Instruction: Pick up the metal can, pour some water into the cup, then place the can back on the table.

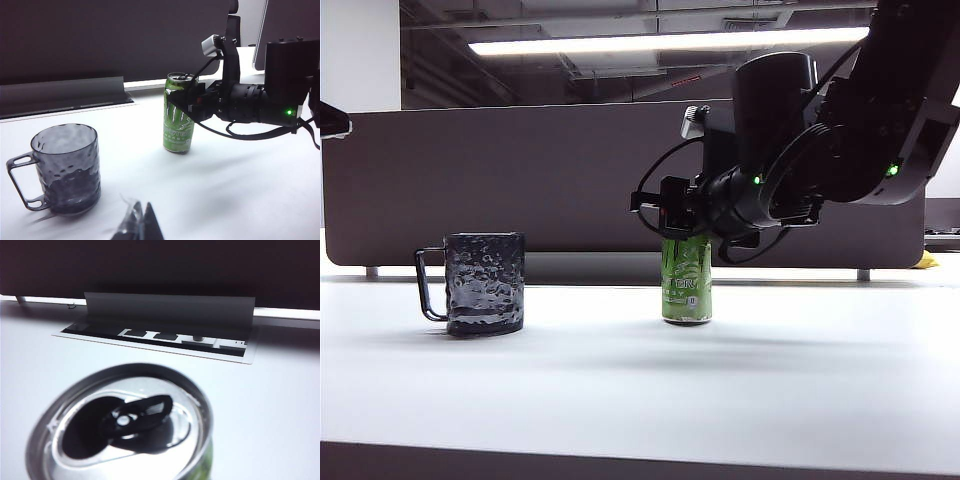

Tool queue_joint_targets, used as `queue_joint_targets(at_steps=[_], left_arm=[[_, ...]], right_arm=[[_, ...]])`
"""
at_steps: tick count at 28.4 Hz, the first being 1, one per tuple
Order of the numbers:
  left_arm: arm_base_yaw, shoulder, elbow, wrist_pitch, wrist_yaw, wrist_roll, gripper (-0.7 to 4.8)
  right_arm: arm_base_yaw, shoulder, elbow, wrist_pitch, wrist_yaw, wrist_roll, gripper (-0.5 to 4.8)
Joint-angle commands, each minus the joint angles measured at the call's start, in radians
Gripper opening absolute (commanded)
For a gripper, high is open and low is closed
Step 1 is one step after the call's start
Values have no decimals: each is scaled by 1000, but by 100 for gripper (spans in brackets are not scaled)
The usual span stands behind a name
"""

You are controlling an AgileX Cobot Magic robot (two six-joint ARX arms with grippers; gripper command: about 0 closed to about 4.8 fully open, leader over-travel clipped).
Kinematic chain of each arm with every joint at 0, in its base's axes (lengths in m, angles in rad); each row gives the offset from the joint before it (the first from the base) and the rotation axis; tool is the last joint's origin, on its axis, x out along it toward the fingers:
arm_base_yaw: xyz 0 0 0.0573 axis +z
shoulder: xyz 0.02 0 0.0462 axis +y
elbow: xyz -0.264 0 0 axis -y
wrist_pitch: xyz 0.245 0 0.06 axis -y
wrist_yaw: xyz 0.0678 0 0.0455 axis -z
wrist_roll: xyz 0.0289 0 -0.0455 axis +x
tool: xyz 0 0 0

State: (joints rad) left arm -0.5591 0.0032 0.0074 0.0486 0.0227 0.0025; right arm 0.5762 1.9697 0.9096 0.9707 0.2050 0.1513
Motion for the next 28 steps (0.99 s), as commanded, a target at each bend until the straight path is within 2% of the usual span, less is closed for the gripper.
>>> queue_joint_targets(at_steps=[1, 15, 20, 28], left_arm=[[0, 1, 1, 13, 0, -3, -5], [0, 1, 1, 12, 0, -3, -5], [0, 1, 1, 13, 0, -3, -5], [0, 1, 1, 12, 0, -3, -5]], right_arm=[[1, -4, 5, 21, -3, 2, 183], [15, -38, 5, 30, -83, -50, 183], [32, -51, 40, 26, -169, -104, 183], [90, -51, 183, -147, -183, -222, 183]])
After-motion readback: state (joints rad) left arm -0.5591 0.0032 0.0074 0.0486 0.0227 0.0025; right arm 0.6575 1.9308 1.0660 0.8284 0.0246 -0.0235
